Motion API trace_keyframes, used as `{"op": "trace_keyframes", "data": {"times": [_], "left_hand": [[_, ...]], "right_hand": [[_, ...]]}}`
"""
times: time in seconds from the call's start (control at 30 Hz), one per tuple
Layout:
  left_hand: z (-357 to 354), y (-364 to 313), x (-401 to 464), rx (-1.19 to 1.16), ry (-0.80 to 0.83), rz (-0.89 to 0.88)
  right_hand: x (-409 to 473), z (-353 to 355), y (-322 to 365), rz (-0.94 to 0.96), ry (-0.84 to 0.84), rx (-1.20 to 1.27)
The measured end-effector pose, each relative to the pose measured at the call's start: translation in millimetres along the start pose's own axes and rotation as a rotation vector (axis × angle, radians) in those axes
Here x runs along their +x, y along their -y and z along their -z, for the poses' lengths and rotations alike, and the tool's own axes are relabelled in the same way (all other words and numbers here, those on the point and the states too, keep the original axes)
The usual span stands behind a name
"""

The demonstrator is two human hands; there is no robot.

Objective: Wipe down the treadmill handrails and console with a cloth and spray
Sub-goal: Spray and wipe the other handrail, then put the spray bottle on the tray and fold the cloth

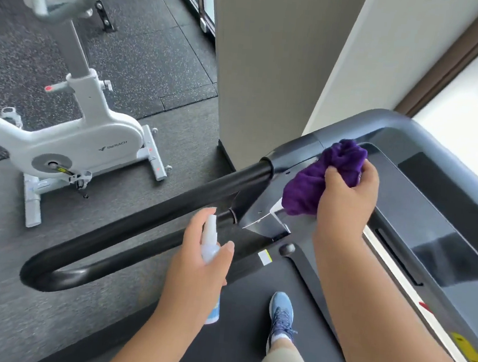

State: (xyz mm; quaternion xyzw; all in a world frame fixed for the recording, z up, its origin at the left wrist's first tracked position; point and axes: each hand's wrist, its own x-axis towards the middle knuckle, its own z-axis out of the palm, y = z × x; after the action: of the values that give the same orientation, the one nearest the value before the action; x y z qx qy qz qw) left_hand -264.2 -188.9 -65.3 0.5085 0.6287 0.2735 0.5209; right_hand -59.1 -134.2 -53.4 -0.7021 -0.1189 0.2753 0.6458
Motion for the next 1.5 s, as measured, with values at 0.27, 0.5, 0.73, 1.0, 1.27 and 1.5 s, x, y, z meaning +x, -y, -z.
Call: {"op": "trace_keyframes", "data": {"times": [0.27, 0.5, 0.73, 1.0, 1.27, 1.5], "left_hand": [[-72, -81, 23, 0.149, 0.173, -0.207], [-157, -137, 37, 0.222, 0.188, -0.239], [-216, -163, 41, 0.239, 0.231, -0.193], [-202, -162, 63, 0.357, 0.344, -0.21], [-181, -147, 70, 0.382, 0.577, -0.252], [-169, -108, 50, 0.384, 0.601, -0.324]], "right_hand": [[15, 105, 37, -0.199, 0.028, 0.061], [44, 177, 58, -0.399, 0.236, 0.278], [80, 209, 88, -0.476, 0.24, 0.305], [90, 211, 60, -0.496, -0.007, 0.254], [37, 212, 29, -0.551, -0.232, 0.283], [-13, 224, 3, -0.464, -0.417, 0.124]]}}
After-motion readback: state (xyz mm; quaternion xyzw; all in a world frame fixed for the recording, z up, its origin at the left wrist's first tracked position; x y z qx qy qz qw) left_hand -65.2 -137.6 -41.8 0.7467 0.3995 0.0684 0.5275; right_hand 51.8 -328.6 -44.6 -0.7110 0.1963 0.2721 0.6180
